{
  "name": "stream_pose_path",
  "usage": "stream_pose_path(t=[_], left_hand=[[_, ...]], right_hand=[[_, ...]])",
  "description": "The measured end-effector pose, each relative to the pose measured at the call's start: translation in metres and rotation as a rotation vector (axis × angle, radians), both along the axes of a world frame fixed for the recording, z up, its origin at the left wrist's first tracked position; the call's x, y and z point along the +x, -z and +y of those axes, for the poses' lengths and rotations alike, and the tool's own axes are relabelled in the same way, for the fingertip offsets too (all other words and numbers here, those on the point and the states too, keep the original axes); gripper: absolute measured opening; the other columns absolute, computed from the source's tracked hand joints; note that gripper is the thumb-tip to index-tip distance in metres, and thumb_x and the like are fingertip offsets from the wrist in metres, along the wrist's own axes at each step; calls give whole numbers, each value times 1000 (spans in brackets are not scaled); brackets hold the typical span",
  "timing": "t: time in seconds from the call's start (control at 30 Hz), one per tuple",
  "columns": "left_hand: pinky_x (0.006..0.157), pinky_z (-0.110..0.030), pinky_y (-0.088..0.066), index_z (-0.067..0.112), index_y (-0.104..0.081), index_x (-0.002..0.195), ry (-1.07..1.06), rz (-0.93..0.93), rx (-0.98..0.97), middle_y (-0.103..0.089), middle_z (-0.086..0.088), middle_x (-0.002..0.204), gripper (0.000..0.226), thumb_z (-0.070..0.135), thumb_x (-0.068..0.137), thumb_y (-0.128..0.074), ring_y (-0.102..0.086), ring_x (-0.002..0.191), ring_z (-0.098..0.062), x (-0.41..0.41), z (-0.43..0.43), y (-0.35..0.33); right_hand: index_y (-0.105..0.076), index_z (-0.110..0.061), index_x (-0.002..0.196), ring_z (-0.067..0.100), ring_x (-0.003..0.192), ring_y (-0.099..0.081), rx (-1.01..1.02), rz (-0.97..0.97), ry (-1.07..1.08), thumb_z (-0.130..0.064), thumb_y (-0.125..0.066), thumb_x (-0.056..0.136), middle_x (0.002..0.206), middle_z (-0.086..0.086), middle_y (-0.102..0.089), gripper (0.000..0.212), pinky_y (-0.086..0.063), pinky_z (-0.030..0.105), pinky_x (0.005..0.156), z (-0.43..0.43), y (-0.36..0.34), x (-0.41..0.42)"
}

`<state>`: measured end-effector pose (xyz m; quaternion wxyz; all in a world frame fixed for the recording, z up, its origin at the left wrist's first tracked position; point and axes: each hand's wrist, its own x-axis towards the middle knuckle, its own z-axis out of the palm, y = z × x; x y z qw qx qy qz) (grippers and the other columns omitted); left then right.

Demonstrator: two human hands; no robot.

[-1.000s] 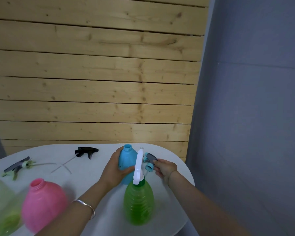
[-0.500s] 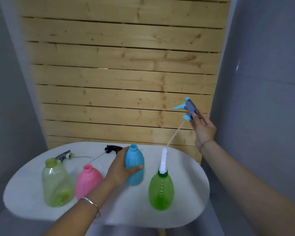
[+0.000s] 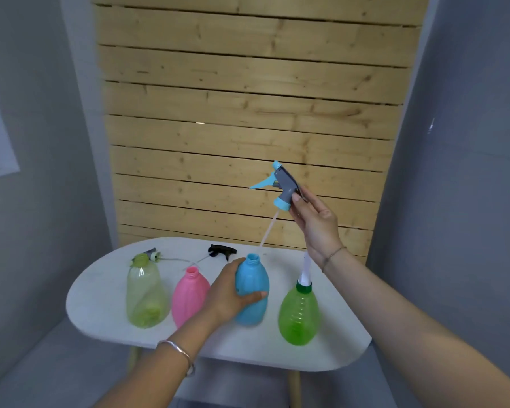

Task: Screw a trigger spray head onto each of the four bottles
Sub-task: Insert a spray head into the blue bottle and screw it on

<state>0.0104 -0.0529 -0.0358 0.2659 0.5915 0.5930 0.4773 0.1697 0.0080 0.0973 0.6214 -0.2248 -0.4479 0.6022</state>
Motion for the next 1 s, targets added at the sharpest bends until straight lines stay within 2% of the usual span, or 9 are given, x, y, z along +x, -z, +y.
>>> stream_pose_path(t=[0.1,0.27,0.37,0.47,0.57,0.63,0.77,0.83,1.0], left_hand=[[94,-42,-50,22,-44,129,9,-18,1,-54,-2,122,81,36,61,-86,-56,111,-18,1,-7,4],[94,-40,-51,30,-42,130,-12,-40,1,-54,6,122,86,50,57,-83,-55,110,-13,2,-18,19],[92,-43,-51,28,-44,128,-16,-72,-6,-56,2,120,84,50,57,-82,-56,109,-16,4,-23,31],[90,-45,-52,27,-47,126,0,-82,-5,-58,0,118,80,47,58,-84,-58,107,-17,6,-24,41],[90,-44,-52,28,-47,125,13,-83,-3,-58,1,119,75,45,61,-83,-58,108,-16,7,-24,48],[89,-43,-53,28,-46,126,6,-82,-2,-57,1,119,75,46,62,-83,-58,108,-16,7,-23,53],[90,-41,-53,35,-44,124,-6,-72,1,-54,4,120,76,51,59,-81,-56,109,-14,6,-23,57],[90,-38,-53,42,-42,121,-14,-66,4,-53,7,119,73,52,60,-81,-55,108,-11,7,-23,58],[92,-42,-52,30,-44,127,-16,-88,-2,-55,5,121,77,44,62,-83,-54,111,-13,9,-22,62]], right_hand=[[-65,-15,107,4,83,-69,14,-95,-46,-4,-63,85,99,3,-70,25,-55,14,74,-9,15,-9],[-69,-25,95,9,94,-66,57,-402,-117,-8,-69,81,96,-7,-73,22,-53,14,83,-28,70,-14],[-66,-20,99,10,96,-66,14,-432,-141,-9,-67,83,101,-2,-73,20,-52,13,82,-36,94,-15],[-61,-16,101,1,86,-67,-3,-480,-177,-6,-66,84,100,1,-70,21,-51,10,74,-38,104,-17],[-56,-12,111,6,87,-65,5,-552,-228,-3,-71,78,101,2,-69,37,-53,14,80,-39,113,-19],[-54,-9,115,12,92,-64,40,-623,-211,1,-73,75,105,5,-67,45,-52,18,85,-38,118,-20],[-58,-12,107,18,98,-63,118,-708,-138,-1,-74,75,106,9,-66,38,-50,26,92,-36,124,-23],[-61,-13,104,18,96,-64,161,-747,-103,-5,-76,73,102,7,-67,35,-51,23,89,-35,125,-23],[-66,-13,96,15,90,-60,174,-826,29,-18,-80,71,102,13,-63,29,-50,21,86,-38,129,-32]])
